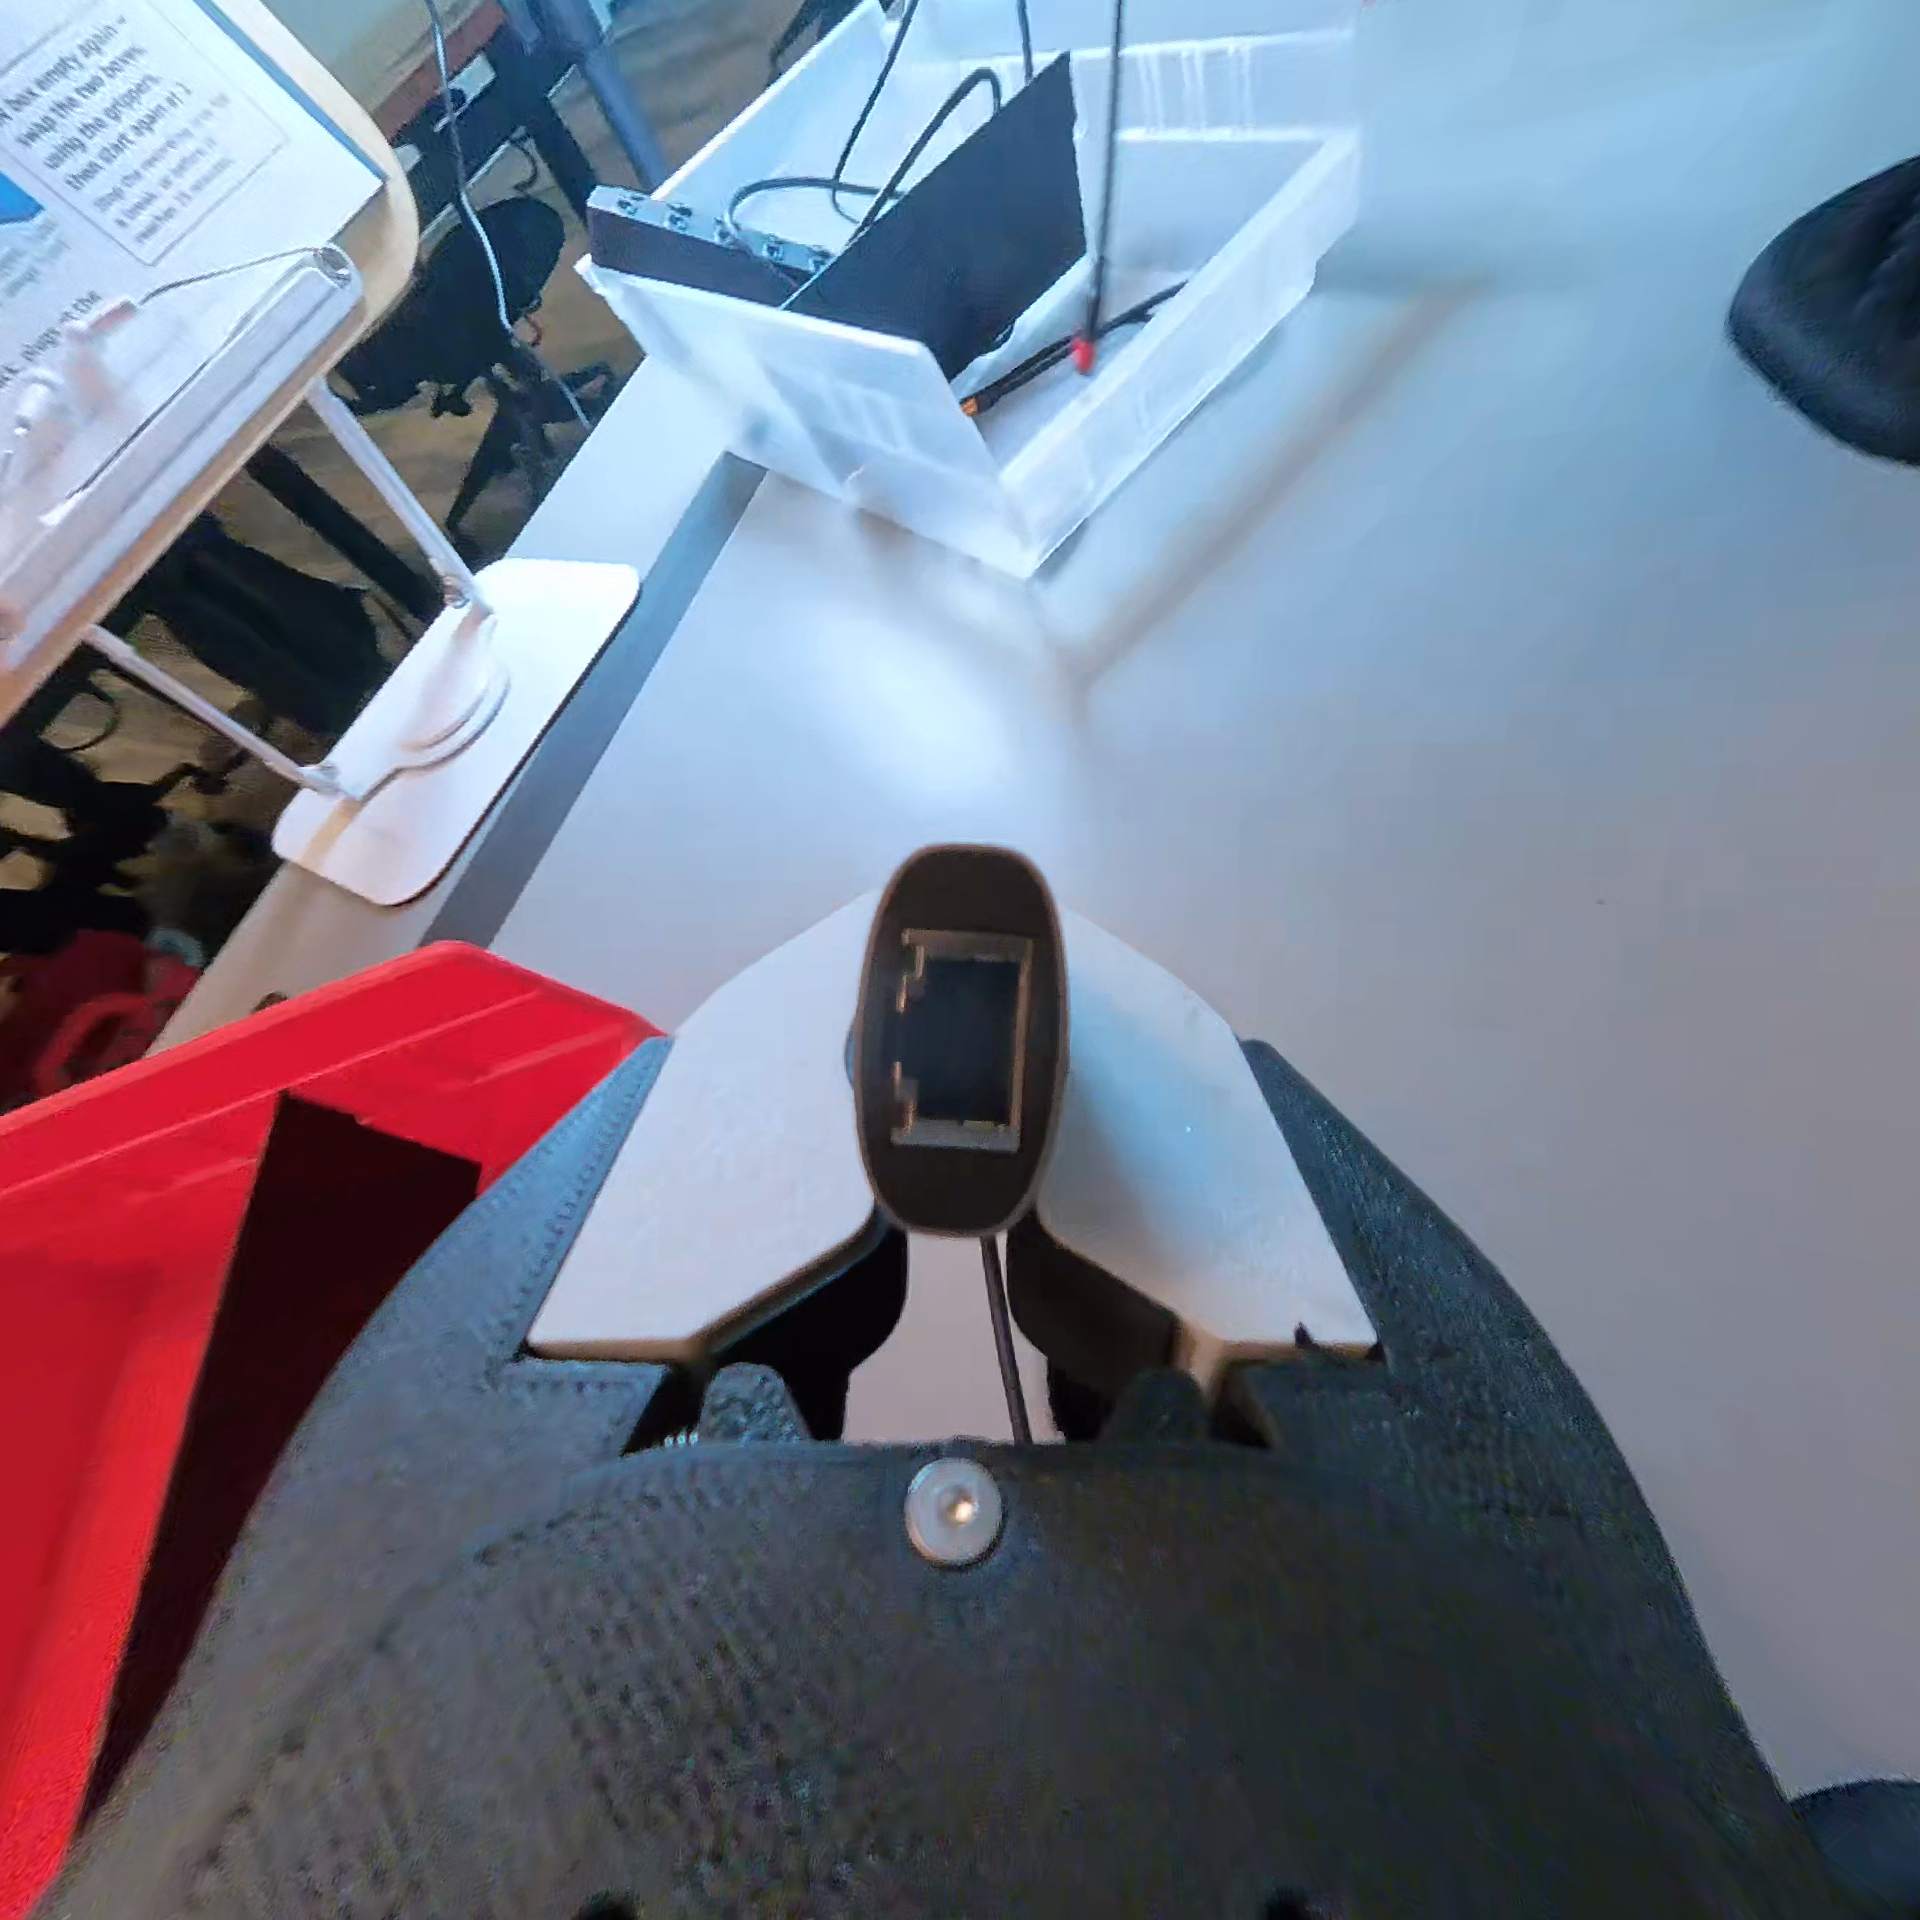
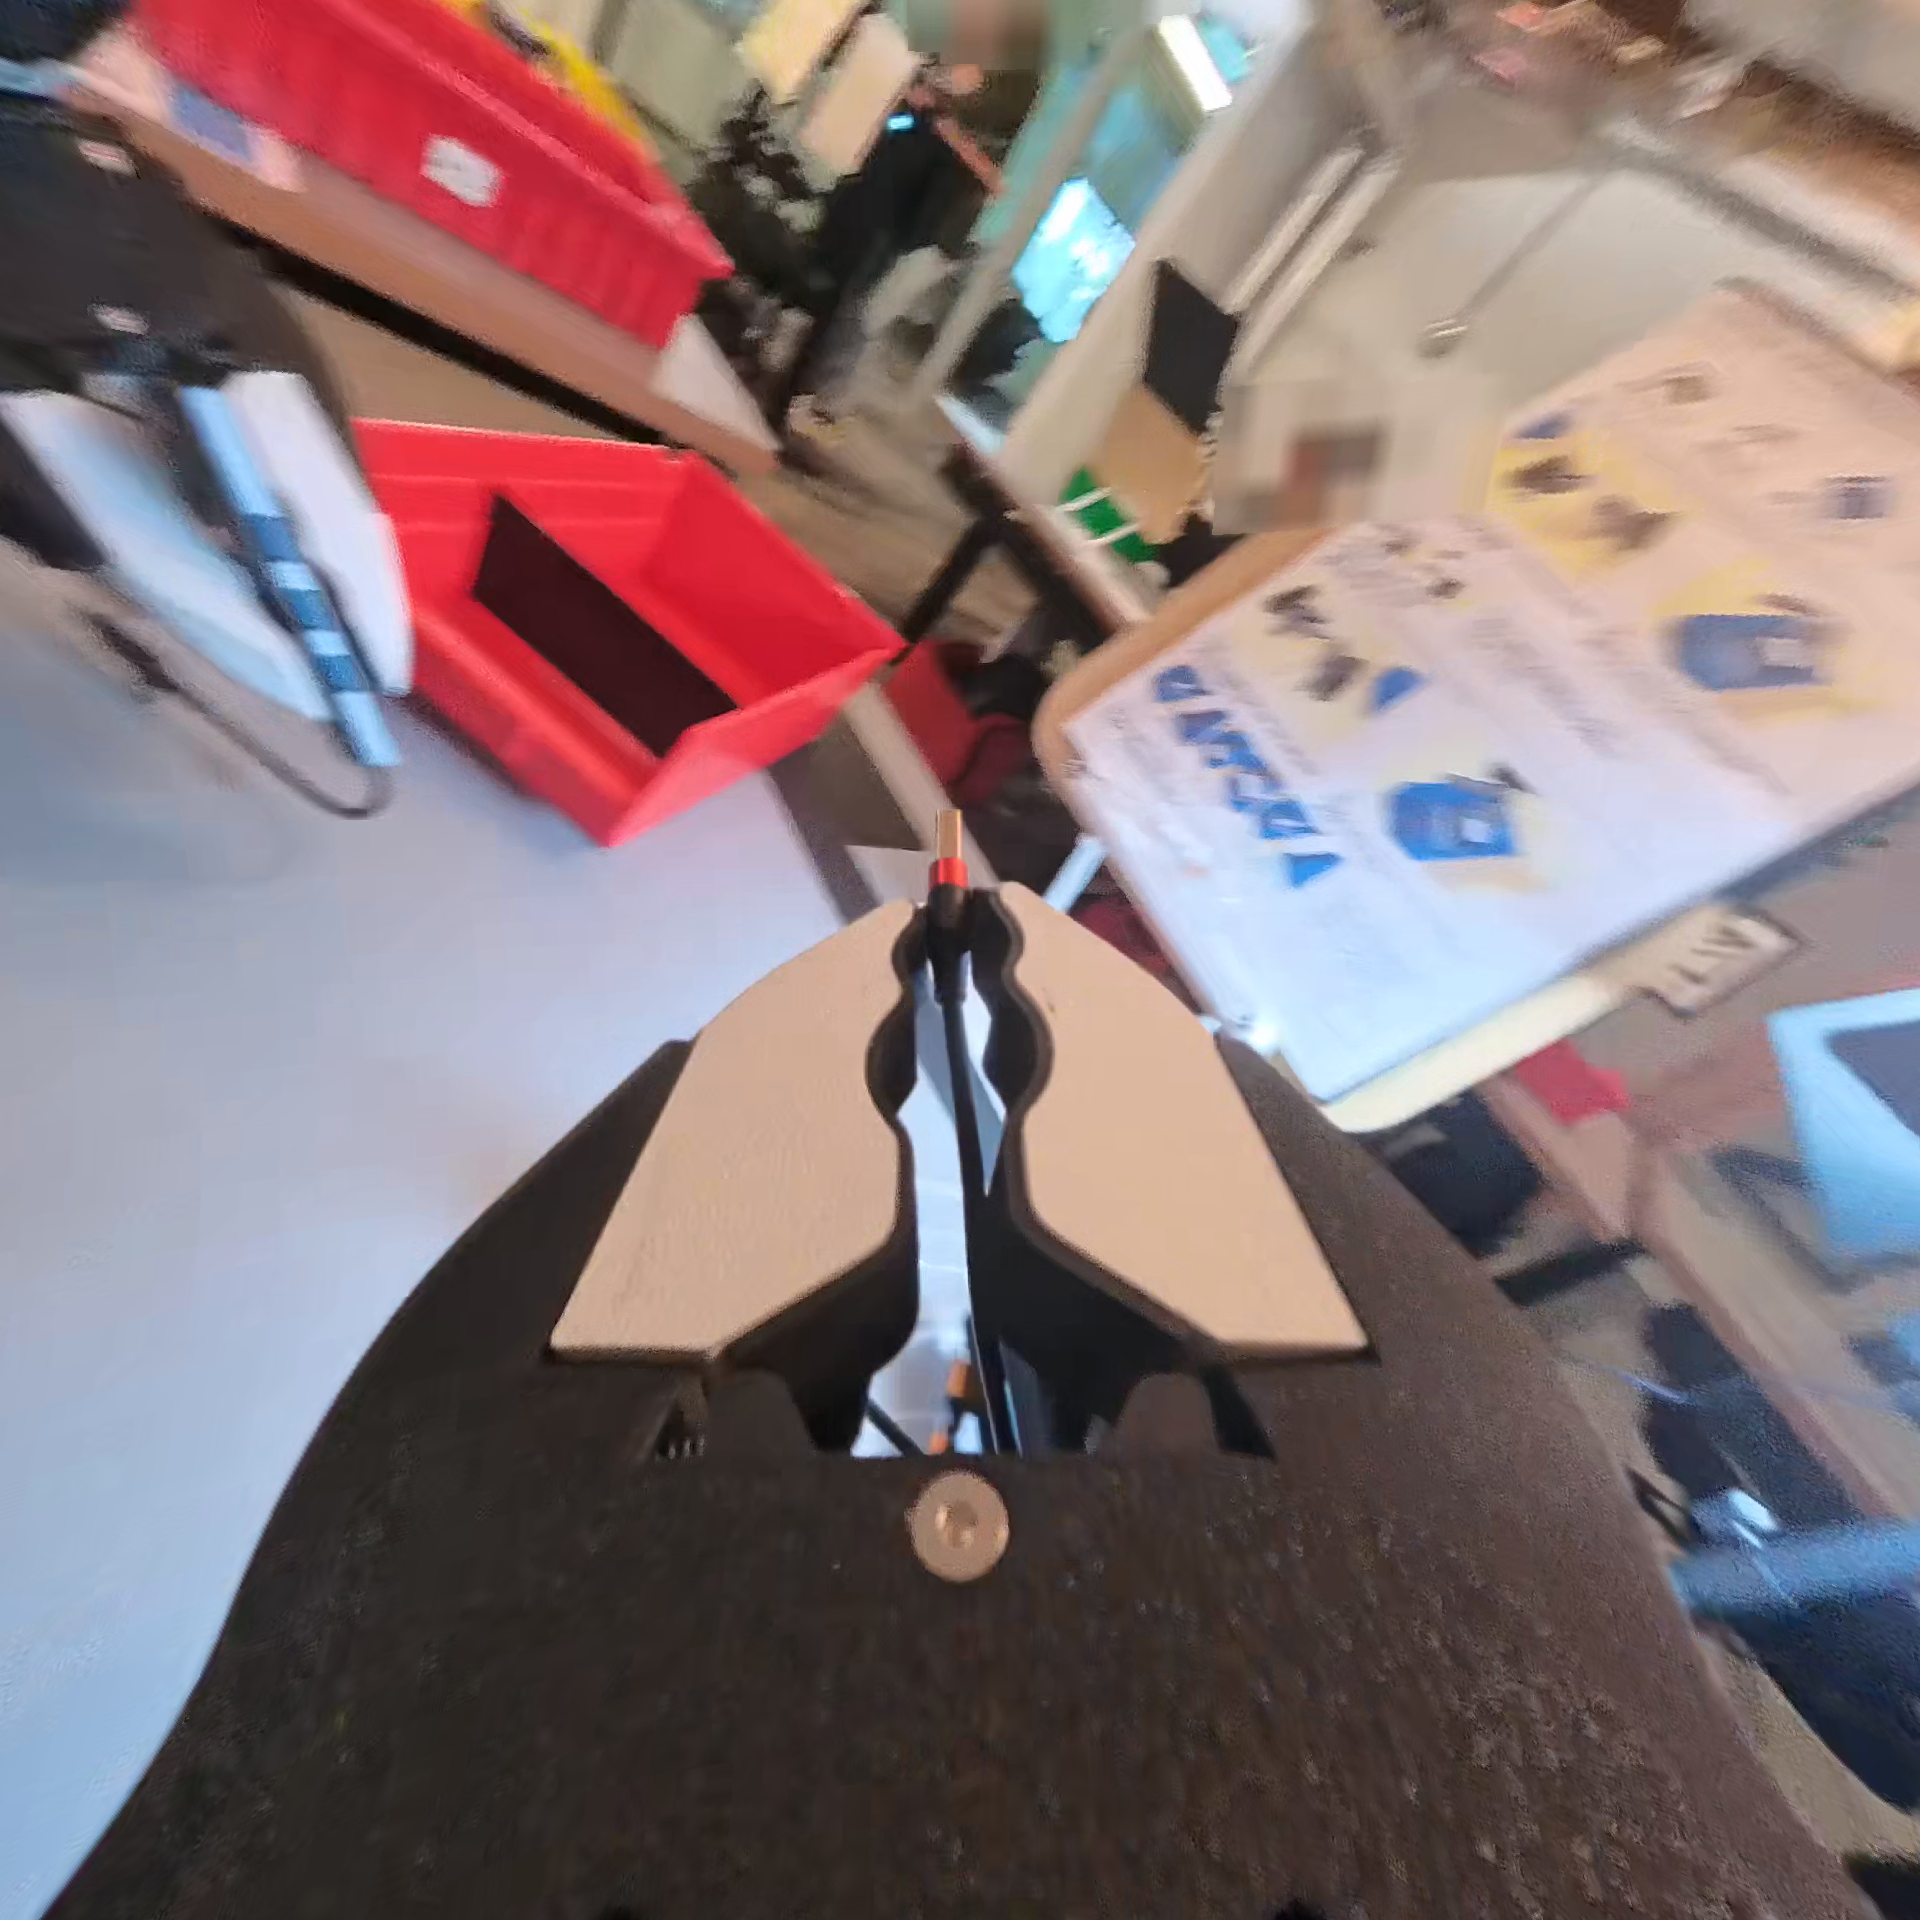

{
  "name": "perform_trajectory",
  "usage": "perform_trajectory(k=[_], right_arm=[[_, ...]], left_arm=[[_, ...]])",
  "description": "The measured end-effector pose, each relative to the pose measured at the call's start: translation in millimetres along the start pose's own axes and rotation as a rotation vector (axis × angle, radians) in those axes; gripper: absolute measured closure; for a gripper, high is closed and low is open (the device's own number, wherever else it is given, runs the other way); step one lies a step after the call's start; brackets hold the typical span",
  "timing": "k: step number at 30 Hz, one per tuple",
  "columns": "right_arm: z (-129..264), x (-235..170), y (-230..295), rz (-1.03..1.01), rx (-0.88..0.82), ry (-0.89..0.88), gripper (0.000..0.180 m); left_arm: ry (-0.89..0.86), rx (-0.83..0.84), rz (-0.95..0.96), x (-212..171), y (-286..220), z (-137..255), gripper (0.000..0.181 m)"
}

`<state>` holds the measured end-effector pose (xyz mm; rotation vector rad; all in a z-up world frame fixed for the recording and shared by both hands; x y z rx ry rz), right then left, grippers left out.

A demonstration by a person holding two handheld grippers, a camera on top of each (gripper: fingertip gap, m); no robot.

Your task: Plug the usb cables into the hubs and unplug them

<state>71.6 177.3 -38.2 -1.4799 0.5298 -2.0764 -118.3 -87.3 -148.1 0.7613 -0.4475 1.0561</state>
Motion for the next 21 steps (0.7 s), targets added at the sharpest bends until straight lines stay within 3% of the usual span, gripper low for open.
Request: perform_trajectory(k=[4, 8, 10, 15, 21], right_arm=[[-2, -36, -21, -0.053, -0.109, 0.077, 0.171], [-35, -88, -22, -0.038, -0.138, 0.398, 0.17], [-45, -98, -18, -0.04, -0.122, 0.468, 0.154], [-50, -50, 10, -0.028, 0.04, 0.311, 0.14], [-69, 15, 100, 0.071, 0.527, 0.095, 0.14]], left_arm=[[-0.005, -0.035, 0.0, 0, -5, -8, 0.162], [-0.039, -0.079, -0.002, 4, -13, -12, 0.162], [-0.074, -0.107, 0.01, 6, -15, -11, 0.162], [-0.202, -0.208, 0.077, 12, -14, -3, 0.162], [-0.392, -0.297, 0.106, 24, -20, 15, 0.162]])
Point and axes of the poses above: each gripper's, where its closed fingertips meet, z back along the fingers, x out of its top, y = z × x across the jaws, the point moved 9 cm from there along z, back along the fingers, and after that the axes turned 15 degrees about y, right-handed, at the moved point
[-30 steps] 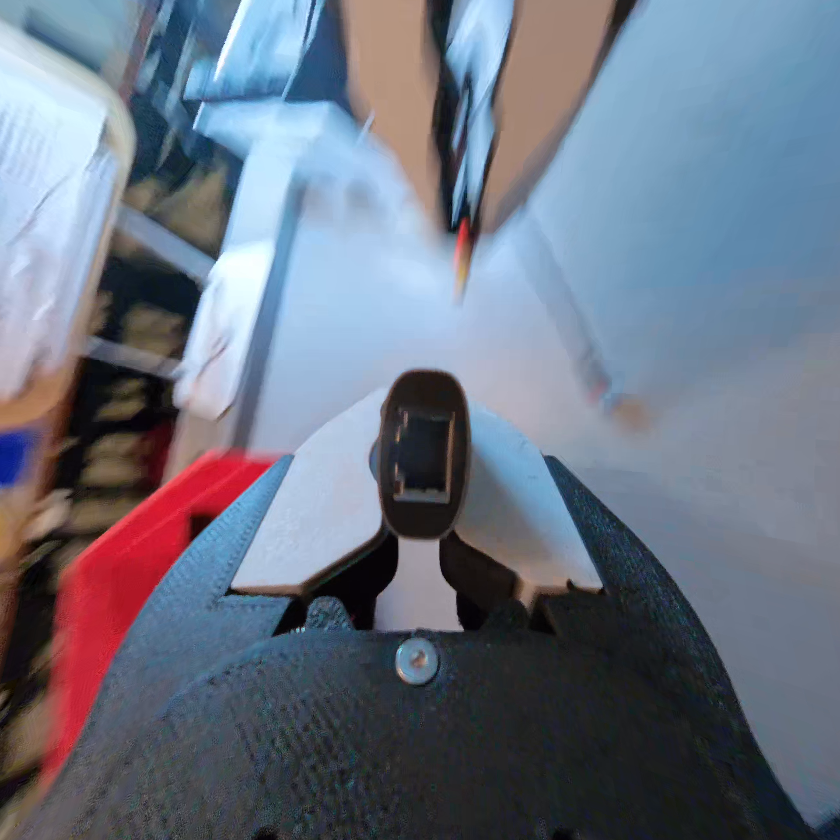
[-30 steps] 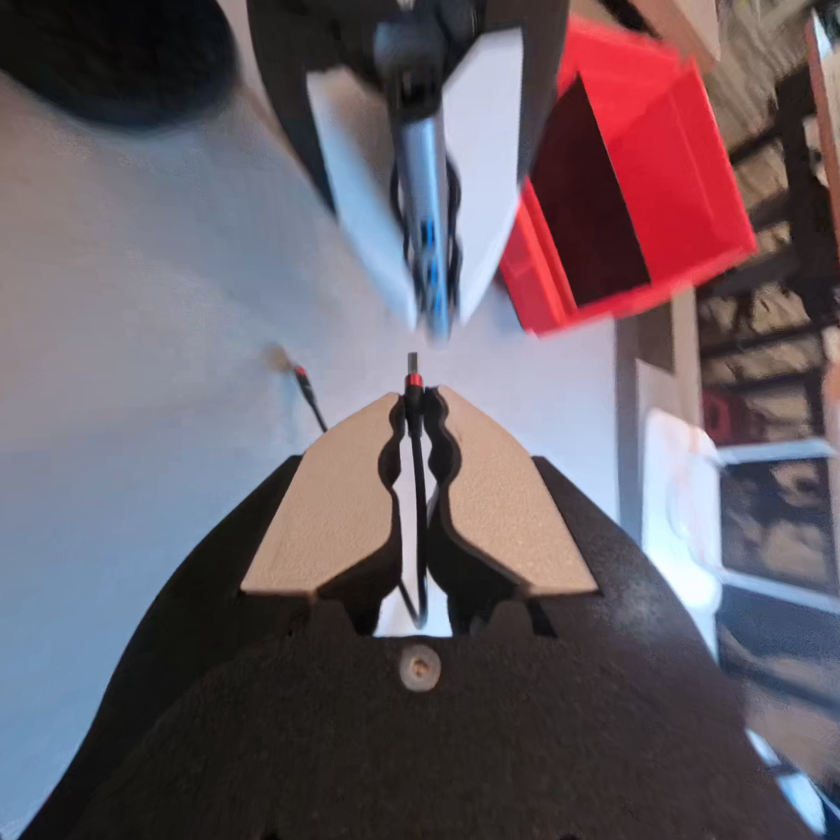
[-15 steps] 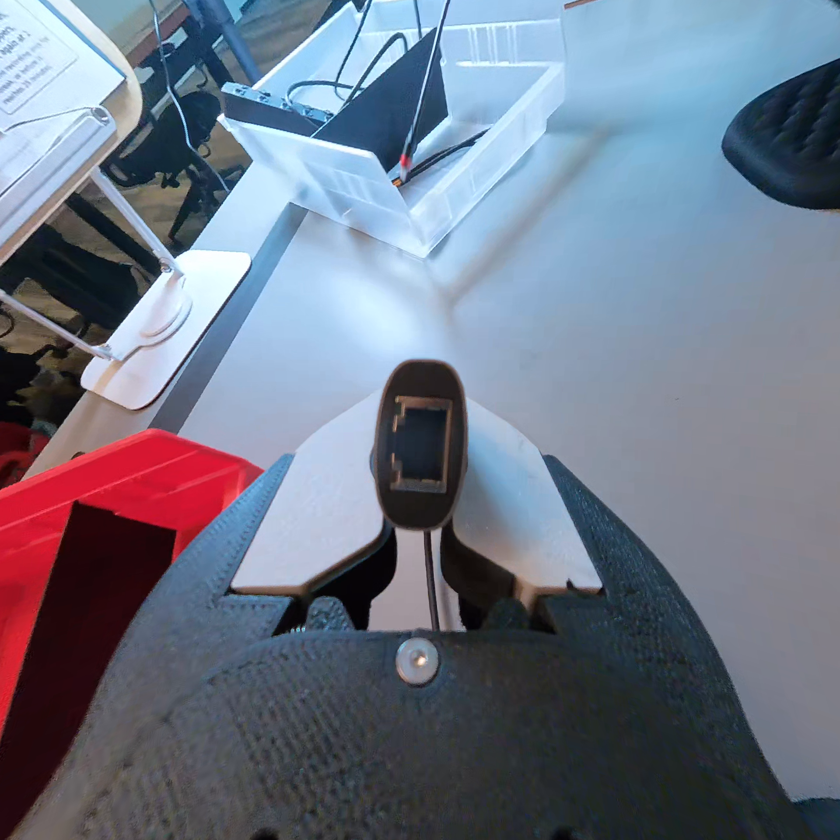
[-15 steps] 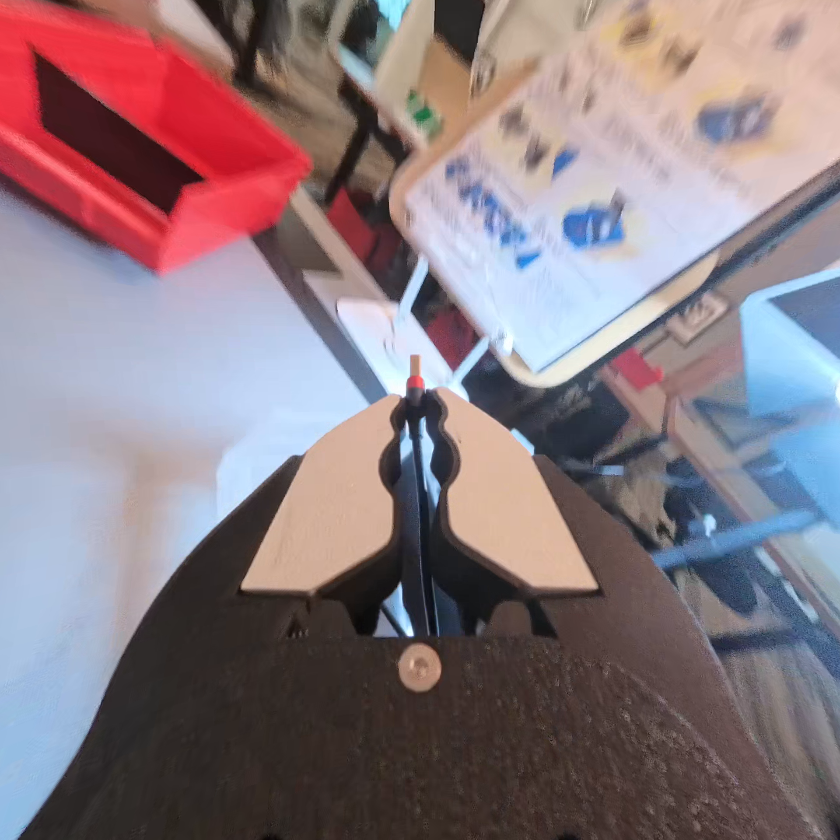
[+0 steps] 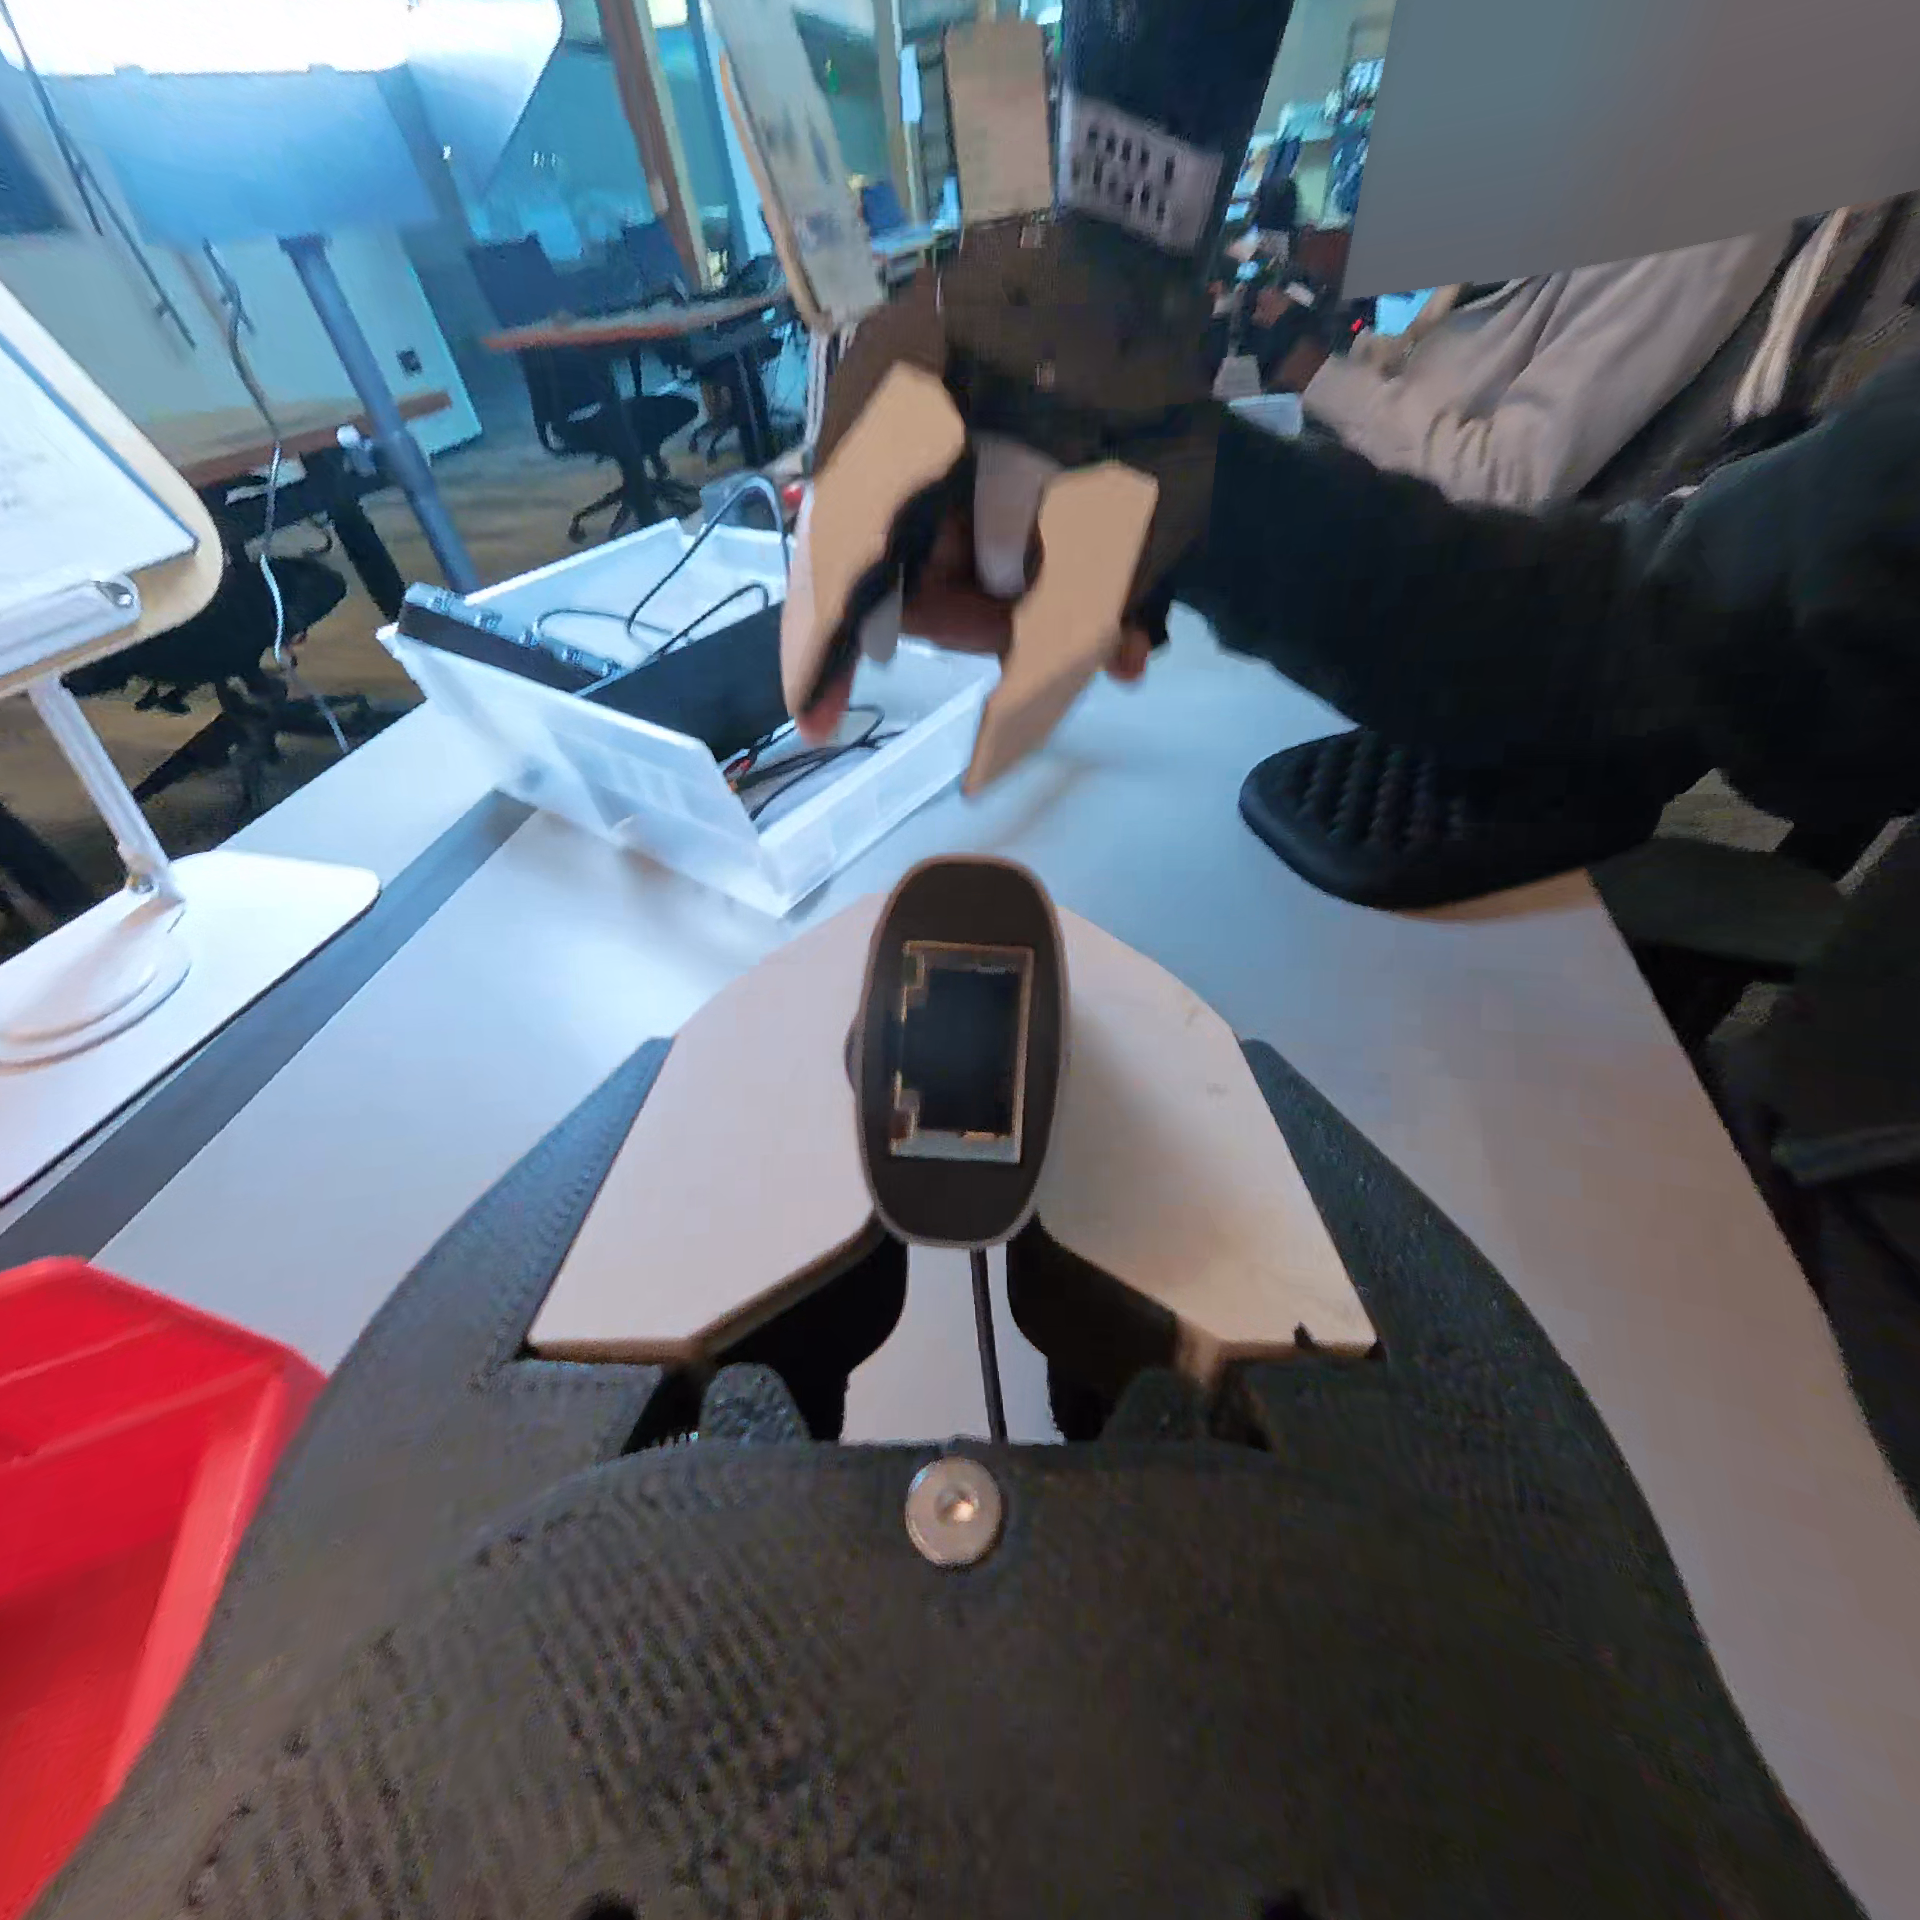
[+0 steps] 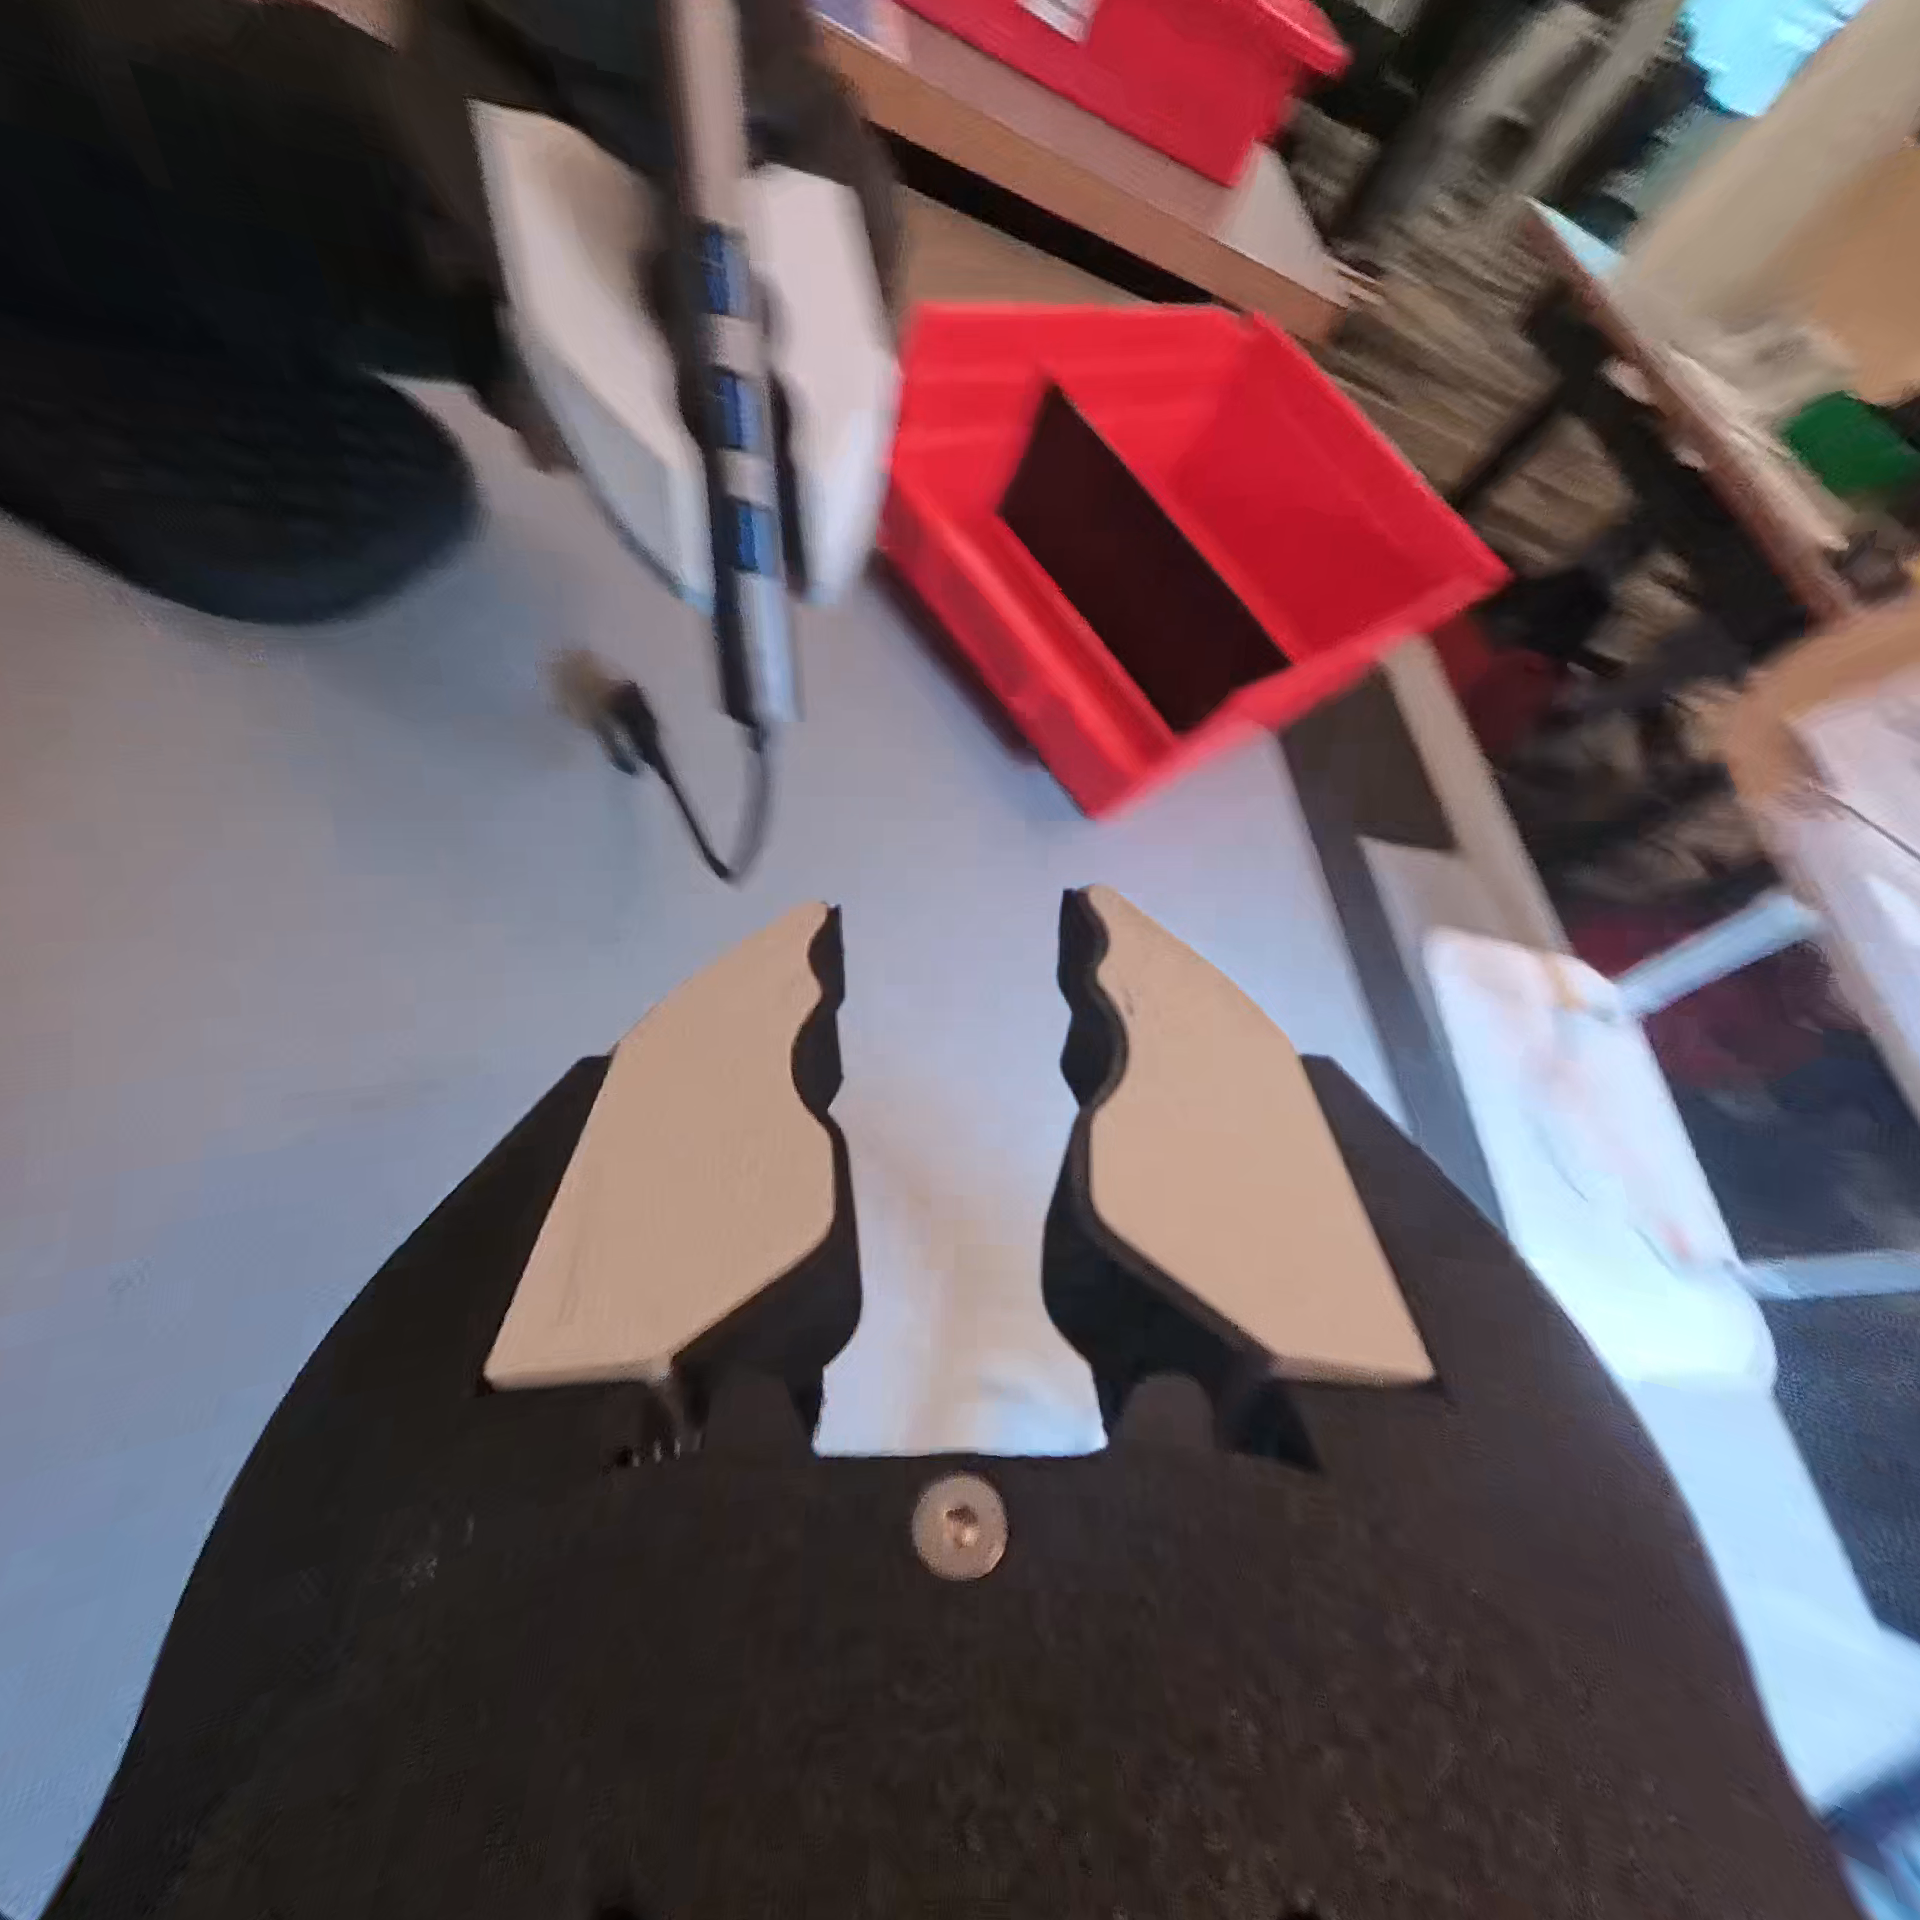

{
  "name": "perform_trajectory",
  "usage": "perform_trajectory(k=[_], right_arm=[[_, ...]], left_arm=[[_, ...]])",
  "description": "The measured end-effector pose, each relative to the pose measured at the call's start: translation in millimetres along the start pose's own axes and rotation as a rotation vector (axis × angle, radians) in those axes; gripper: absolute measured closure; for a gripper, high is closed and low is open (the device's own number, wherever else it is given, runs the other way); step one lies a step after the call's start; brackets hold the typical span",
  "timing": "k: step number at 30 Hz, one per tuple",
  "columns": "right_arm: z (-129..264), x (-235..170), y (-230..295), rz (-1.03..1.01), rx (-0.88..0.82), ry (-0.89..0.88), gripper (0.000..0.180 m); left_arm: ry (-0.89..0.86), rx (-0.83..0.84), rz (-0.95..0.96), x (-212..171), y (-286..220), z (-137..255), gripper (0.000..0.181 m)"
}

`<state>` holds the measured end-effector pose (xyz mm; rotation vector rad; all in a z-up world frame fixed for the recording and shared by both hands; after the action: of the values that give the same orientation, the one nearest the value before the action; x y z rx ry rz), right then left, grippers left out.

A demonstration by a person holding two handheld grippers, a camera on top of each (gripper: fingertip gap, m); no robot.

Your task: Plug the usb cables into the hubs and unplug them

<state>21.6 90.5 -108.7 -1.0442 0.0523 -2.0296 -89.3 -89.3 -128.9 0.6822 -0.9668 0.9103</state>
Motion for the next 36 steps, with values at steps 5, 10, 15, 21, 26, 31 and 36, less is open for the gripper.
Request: perform_trajectory(k=[5, 10, 15, 21, 26, 31, 36], right_arm=[[-35, 32, 35, 0.029, 0.131, -0.14, 0.158], [-2, 35, 19, 0.063, 0.046, -0.125, 0.164], [76, 28, -44, 0.117, -0.32, 0.034, 0.164], [115, -24, -140, 0.157, -0.646, 0.315, 0.164], [80, -121, -177, 0.054, -0.709, 0.499, 0.164], [46, -202, -173, -0.119, -0.53, 0.806, 0.159], [67, -197, -175, -0.308, -0.425, 0.865, 0.124]], left_arm=[[-0.005, 0.002, -0.045, 4, -10, -3, 0.163], [-0.109, -0.017, 0.045, 8, -2, 8, 0.144], [-0.112, 0.103, 0.134, -2, 19, 21, 0.136], [-0.075, 0.132, 0.141, -10, 22, 17, 0.138], [-0.045, 0.132, 0.119, -11, 19, 12, 0.139], [0.042, 0.177, 0.127, -17, 24, 9, 0.138], [0.297, 0.308, 0.215, -41, 46, 7, 0.13]])
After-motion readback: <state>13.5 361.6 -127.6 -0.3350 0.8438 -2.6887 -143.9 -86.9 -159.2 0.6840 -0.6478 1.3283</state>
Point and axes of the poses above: each gripper's, where its closed fingertips meet, z back along the fingers, x out of its top, y = z × x across the jaws, the point moved 9 cm from there along z, back along the fingers, and after that the axes turned 15 degrees about y, right-handed, at the moved point
